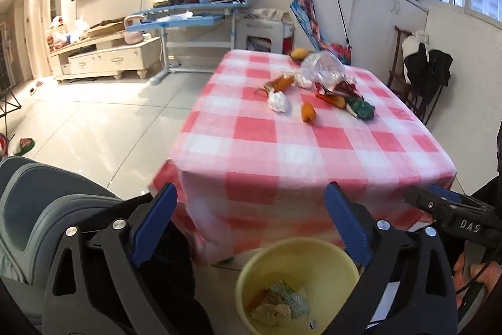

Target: Collect trash

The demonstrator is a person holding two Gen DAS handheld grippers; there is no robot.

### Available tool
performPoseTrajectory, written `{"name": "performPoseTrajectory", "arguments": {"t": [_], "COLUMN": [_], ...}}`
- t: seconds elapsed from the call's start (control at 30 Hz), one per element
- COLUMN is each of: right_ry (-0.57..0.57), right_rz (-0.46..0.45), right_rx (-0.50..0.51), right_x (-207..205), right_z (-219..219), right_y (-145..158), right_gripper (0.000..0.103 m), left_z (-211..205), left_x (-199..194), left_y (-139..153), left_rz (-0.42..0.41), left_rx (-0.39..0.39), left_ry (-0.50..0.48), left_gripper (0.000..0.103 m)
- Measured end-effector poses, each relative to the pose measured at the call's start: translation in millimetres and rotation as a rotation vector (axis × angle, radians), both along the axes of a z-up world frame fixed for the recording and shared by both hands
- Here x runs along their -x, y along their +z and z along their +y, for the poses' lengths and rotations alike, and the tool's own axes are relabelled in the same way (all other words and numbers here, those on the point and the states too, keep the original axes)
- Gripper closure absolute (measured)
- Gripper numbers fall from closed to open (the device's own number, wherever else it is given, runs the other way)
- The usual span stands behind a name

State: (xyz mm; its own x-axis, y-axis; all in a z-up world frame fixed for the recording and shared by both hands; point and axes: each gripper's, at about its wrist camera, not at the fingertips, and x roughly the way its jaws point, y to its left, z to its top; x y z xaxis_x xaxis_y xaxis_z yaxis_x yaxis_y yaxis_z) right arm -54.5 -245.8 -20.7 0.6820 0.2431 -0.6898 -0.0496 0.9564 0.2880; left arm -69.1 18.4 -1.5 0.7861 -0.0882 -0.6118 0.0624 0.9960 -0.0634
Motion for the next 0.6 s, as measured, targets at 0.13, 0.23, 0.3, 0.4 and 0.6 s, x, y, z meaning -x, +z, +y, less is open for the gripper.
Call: {"name": "performPoseTrajectory", "arguments": {"t": [0.13, 0.23, 0.3, 0.4, 0.6], "right_ry": [0.011, 0.016, 0.016, 0.019, 0.031], "right_rz": [-0.023, -0.02, -0.018, -0.013, -0.008], "right_rx": [0.092, 0.141, 0.172, 0.203, 0.251], "right_x": [-4, -5, -7, -7, -6], "right_z": [14, 22, 25, 30, 36], "right_y": [0, -2, -4, -6, -9], "right_gripper": [0.016, 0.015, 0.015, 0.015, 0.013], "left_z": [17, 23, 27, 31, 33], "left_x": [-4, -4, -5, -6, -9], "left_y": [0, -1, -1, -2, -5], "left_rz": [0.011, 0.002, 0.0, 0.003, 0.018], "left_rx": [0.063, 0.084, 0.097, 0.123, 0.143], "left_ry": [0.023, 0.034, 0.042, 0.054, 0.064], "left_gripper": [0.01, 0.009, 0.008, 0.008, 0.008]}}
